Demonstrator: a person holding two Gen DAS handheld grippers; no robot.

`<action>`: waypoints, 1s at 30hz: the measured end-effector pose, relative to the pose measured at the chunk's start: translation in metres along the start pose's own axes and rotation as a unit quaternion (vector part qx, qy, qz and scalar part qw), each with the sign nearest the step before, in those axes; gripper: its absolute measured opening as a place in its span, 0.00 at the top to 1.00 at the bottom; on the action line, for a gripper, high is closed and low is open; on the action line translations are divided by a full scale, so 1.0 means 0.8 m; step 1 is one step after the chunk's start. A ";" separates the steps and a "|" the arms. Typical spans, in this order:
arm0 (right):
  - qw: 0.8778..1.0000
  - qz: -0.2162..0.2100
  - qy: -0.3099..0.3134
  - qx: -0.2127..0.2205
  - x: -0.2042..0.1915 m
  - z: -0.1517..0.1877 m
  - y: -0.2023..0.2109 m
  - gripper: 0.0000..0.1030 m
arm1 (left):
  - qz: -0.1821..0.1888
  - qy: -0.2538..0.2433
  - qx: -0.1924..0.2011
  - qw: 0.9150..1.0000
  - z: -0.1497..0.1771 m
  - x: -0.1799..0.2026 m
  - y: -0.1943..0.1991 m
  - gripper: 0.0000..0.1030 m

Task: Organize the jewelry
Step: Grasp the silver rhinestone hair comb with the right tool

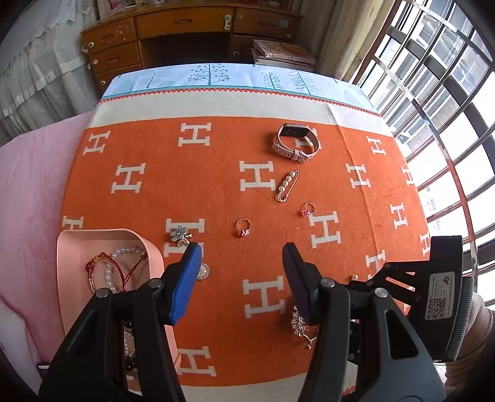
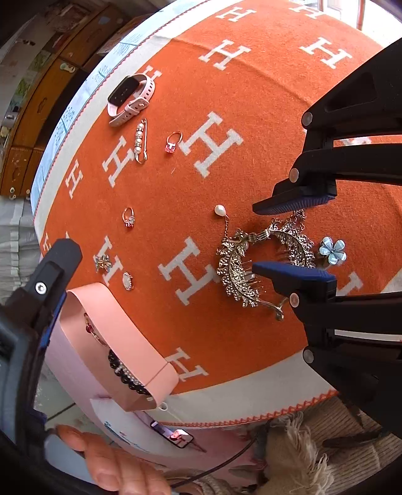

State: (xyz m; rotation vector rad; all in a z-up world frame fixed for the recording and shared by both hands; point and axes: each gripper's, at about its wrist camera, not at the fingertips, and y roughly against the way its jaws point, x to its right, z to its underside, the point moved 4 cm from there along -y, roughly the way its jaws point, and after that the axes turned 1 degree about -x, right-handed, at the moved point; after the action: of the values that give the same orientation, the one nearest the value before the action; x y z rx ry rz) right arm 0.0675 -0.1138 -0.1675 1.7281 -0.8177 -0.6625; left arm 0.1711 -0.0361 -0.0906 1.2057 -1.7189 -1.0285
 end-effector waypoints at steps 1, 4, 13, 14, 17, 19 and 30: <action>1.000 0.004 0.005 -0.004 -0.001 0.001 -0.005 0.70 | 0.000 0.000 -0.002 1.000 0.000 0.000 -0.002 0.50; 0.999 0.020 0.028 0.002 -0.003 0.003 -0.013 0.79 | 0.000 -0.002 -0.006 1.000 -0.001 0.001 -0.007 0.50; 0.999 0.024 -0.023 0.032 0.016 0.002 0.006 0.91 | -0.007 -0.011 -0.010 1.000 -0.010 0.015 -0.014 0.50; 0.998 0.023 -0.035 0.040 0.022 0.001 0.013 0.91 | -0.008 -0.012 -0.009 1.000 -0.012 0.016 -0.013 0.50; 0.996 0.021 -0.065 0.063 0.038 0.000 0.038 0.91 | -0.008 -0.015 -0.003 1.000 -0.020 0.022 -0.006 0.50; 0.993 0.028 -0.083 0.075 0.050 -0.001 0.053 0.91 | -0.006 -0.016 0.004 1.000 -0.029 0.027 0.000 0.50; 0.949 0.067 -0.268 0.152 0.171 0.009 0.118 0.91 | 0.033 0.050 -0.032 0.998 -0.103 0.062 -0.057 0.50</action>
State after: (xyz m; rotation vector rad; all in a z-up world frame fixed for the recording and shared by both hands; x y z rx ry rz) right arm 0.1268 -0.2452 -0.0845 1.7616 -1.4669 -0.9717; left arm 0.2493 -0.1084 -0.0954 1.1331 -1.6267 -0.9599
